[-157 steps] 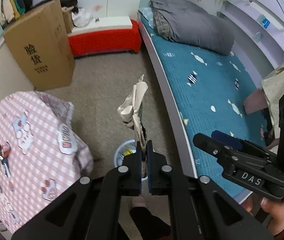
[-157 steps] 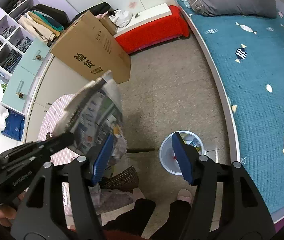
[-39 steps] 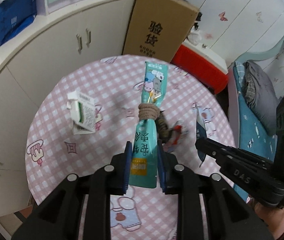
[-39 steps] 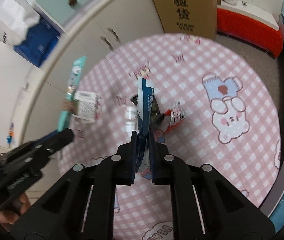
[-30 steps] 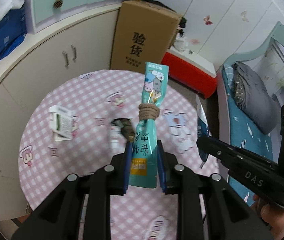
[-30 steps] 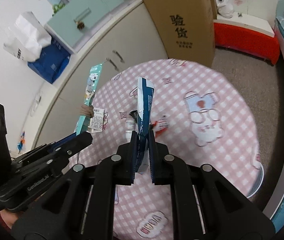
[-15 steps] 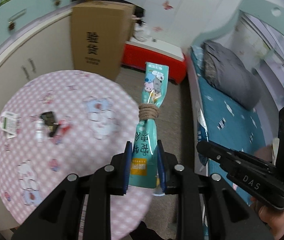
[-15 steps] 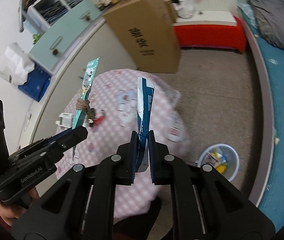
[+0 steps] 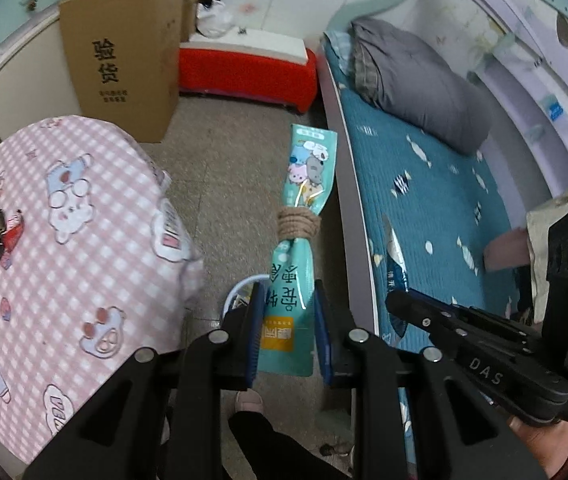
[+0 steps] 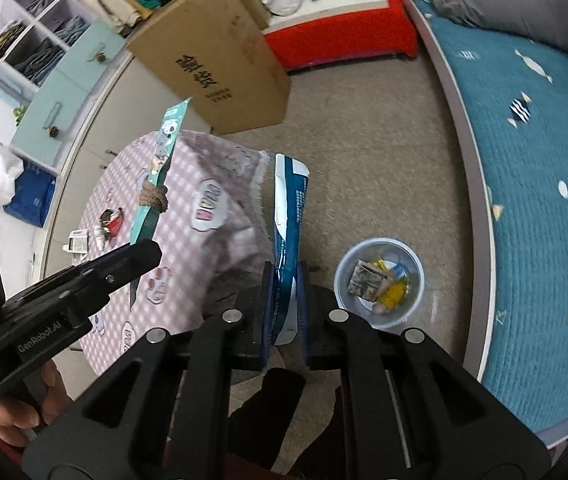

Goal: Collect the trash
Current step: 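Carry tube and toothbrush to the bucket and open both grippers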

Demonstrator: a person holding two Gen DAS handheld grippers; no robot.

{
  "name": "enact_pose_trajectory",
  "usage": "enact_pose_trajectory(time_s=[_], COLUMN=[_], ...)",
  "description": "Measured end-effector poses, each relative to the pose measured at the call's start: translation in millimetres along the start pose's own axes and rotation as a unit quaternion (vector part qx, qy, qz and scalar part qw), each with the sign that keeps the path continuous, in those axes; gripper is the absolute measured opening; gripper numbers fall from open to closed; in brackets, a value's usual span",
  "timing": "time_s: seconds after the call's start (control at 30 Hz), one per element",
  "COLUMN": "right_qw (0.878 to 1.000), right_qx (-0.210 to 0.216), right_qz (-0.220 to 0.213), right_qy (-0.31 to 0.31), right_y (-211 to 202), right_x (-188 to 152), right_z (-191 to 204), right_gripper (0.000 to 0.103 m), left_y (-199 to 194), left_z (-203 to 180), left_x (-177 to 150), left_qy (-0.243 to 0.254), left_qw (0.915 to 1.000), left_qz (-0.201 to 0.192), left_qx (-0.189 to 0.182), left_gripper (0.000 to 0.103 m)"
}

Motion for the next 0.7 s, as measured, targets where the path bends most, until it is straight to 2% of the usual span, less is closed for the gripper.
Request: enact_pose_trajectory(time_s=[0.13,0.17,0.23,0.27,0.4,0.7], right_qw=[1.000,1.000,0.999,0.999,0.998,0.999], right_qx=[0.008,0.011,0.014,0.008,0.009,0.004], right_qz=[-0.002,-0.001,0.002,-0.001,0.001,-0.014], right_qy=[0.021,0.024,0.036,0.043,0.059,0.051], right_y=[0,2,6,8,10,-2], right_x=[-3,-3,-3,-3,-4,3], right_z=[-22,-24,-33,-39,-51,-46], right_gripper=[0.013,0.016,0.042,0.064,0.065,0.067], left_y=[14,16,20,22,28,33], left_z=[-11,-12,-15,-16,-18,-20], left_x=[-2,-2,-2,-2,-3,-3], left_qy=[0.012,0.016,0.020,0.021,0.025,0.028], left_qw=[0.9997,0.9996,0.9993,0.9992,0.9986,0.9981], left_qz=[0.018,0.021,0.027,0.029,0.039,0.049], left_qx=[0.008,0.011,0.016,0.018,0.024,0.027], left_gripper=[0.023,0.022,0.022,0.023,0.022,0.023])
Point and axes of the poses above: each gripper's, at about its wrist camera, not at the fingertips, and y roughly the way its jaws point, z to its left, x to its top, the point moved 9 cm from there along y, roughly the way its jaws point, and after that the axes turned 13 degrees about z, right-handed, at the moved point
